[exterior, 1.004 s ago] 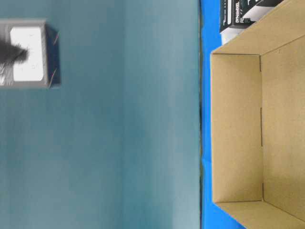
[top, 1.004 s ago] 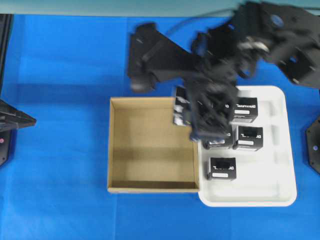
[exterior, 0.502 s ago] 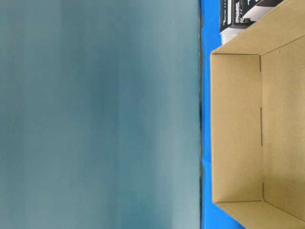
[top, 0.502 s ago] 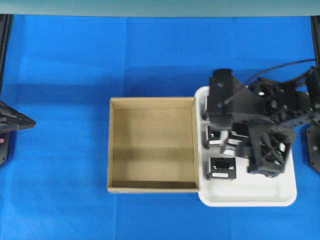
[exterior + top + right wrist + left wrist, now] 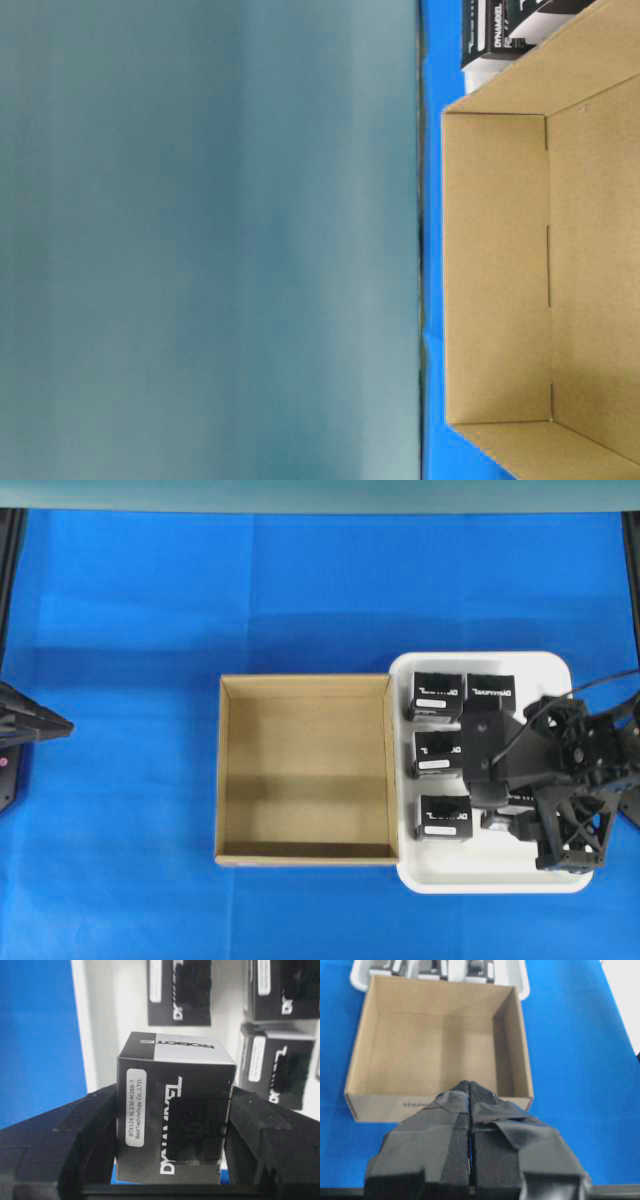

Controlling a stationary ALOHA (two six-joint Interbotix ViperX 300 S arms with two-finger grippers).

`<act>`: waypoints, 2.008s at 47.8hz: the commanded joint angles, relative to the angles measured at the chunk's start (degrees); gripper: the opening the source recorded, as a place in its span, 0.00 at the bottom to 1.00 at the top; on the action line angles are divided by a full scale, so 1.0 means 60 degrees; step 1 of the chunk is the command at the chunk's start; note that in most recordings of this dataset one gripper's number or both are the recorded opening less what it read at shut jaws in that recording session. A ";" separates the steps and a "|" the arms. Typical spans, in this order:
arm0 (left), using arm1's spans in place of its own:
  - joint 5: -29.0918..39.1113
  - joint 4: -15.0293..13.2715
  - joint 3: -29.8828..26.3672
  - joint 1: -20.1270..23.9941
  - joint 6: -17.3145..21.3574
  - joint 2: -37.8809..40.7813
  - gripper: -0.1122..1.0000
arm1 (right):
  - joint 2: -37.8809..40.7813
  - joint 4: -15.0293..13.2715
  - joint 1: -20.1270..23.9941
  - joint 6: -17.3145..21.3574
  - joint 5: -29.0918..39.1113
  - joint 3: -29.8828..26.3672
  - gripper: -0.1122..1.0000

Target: Pick the box from inside the cardboard box.

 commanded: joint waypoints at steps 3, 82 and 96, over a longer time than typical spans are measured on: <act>-0.0103 0.0015 -0.0249 -0.0015 -0.0015 0.0132 0.04 | 0.0044 0.0029 0.0059 -0.0015 -0.0483 0.0527 0.65; -0.0835 0.0015 -0.0293 -0.0015 -0.0015 0.0220 0.04 | 0.1465 -0.0278 0.0352 0.0015 -0.3677 0.2344 0.96; -0.0850 0.0015 -0.0278 -0.0015 -0.0015 0.0220 0.04 | -0.0044 -0.0293 0.0205 0.0732 -0.2754 0.1860 0.96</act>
